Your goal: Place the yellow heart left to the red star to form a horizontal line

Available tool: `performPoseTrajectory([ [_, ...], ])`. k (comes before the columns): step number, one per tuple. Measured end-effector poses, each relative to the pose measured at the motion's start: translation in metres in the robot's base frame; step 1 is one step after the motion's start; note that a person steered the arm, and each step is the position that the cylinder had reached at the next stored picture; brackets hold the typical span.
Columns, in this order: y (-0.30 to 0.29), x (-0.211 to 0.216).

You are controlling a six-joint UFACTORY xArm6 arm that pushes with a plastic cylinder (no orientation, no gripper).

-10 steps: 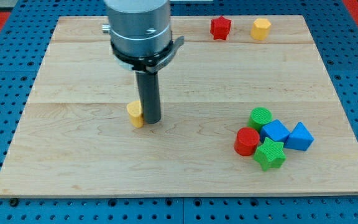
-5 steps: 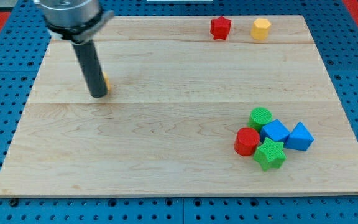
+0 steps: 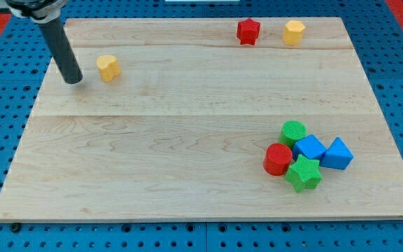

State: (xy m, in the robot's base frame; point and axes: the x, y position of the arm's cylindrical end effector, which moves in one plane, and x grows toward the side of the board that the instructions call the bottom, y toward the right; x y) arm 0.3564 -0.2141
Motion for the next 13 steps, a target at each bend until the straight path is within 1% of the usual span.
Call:
performPoseTrajectory([
  [1,0.061,-0.043],
  [2,0.145,-0.056],
  [3,0.187,-0.056],
  [4,0.193,-0.029],
  [5,0.219,-0.014],
  [7,0.198,-0.067],
  [8,0.21,-0.074],
  [9,0.222,-0.066],
  [10,0.245,-0.068],
  [12,0.247,-0.096],
  [13,0.247,-0.077],
])
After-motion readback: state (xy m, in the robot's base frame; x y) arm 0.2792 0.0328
